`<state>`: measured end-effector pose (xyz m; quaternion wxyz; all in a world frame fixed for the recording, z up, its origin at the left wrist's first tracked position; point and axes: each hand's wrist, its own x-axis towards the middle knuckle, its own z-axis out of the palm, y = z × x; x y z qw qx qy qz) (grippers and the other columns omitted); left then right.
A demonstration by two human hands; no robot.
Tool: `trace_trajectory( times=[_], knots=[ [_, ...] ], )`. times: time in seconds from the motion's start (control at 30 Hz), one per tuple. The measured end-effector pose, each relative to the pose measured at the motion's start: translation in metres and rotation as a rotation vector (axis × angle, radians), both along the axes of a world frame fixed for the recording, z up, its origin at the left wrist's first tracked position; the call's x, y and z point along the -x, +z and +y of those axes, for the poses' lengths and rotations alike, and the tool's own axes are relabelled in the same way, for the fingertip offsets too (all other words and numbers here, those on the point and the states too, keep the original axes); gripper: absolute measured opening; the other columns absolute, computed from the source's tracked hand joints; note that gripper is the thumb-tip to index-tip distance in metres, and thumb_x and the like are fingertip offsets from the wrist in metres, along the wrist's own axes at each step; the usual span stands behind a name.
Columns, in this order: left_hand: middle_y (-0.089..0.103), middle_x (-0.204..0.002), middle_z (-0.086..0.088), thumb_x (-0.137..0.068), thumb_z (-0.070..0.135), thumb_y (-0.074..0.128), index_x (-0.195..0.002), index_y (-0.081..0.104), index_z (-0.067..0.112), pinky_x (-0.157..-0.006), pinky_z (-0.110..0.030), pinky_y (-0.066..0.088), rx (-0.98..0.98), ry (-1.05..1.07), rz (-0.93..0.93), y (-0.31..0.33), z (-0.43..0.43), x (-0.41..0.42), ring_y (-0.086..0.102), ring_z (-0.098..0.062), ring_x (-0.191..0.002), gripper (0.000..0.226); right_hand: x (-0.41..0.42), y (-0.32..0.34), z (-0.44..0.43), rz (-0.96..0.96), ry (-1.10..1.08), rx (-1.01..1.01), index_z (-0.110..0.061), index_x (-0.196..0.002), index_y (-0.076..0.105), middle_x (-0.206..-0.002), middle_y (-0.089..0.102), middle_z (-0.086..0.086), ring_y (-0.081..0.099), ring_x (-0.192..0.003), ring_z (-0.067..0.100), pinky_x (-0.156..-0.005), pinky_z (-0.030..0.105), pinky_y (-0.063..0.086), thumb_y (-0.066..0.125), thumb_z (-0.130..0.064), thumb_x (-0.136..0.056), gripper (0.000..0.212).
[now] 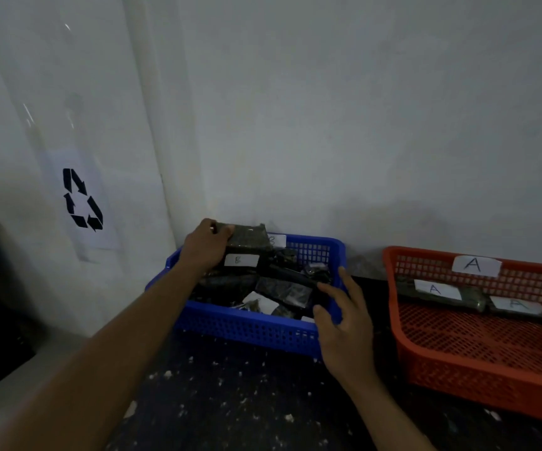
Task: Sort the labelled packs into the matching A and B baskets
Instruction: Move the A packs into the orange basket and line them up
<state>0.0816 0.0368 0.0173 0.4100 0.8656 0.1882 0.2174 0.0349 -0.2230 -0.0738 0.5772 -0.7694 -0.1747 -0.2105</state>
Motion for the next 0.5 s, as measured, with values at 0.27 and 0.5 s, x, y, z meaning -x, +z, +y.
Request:
trace_trajectory(
  times=[0.27, 0.5],
  knots=[
    [0.061, -0.105, 0.000, -0.091, 0.026, 0.052, -0.099, 0.065, 0.020, -0.086, -0.031, 0.038, -0.636, -0.013, -0.553, 0.004, -0.051, -0.014, 0.049, -0.016, -0.101, 0.016, -0.003, -0.012, -0.008, 0.062, 0.162, -0.245, -0.045, -0.141, 0.038, -0.152, 0.029, -0.022, 0.027, -0.138, -0.003, -0.109, 0.026, 0.027, 0.056, -0.040, -0.087, 0.057],
    [0.065, -0.098, -0.010, -0.100, 0.039, 0.038, -0.095, 0.056, 0.017, -0.068, -0.035, 0.048, -0.682, -0.573, 0.307, -0.021, -0.102, -0.044, 0.058, -0.020, -0.075, 0.029, -0.010, -0.020, -0.012, 0.207, 0.311, -0.440, -0.048, -0.139, 0.040, -0.148, 0.041, -0.015, 0.044, -0.130, 0.005, -0.093, 0.016, 0.045, 0.066, -0.043, -0.078, 0.067]
  ],
)
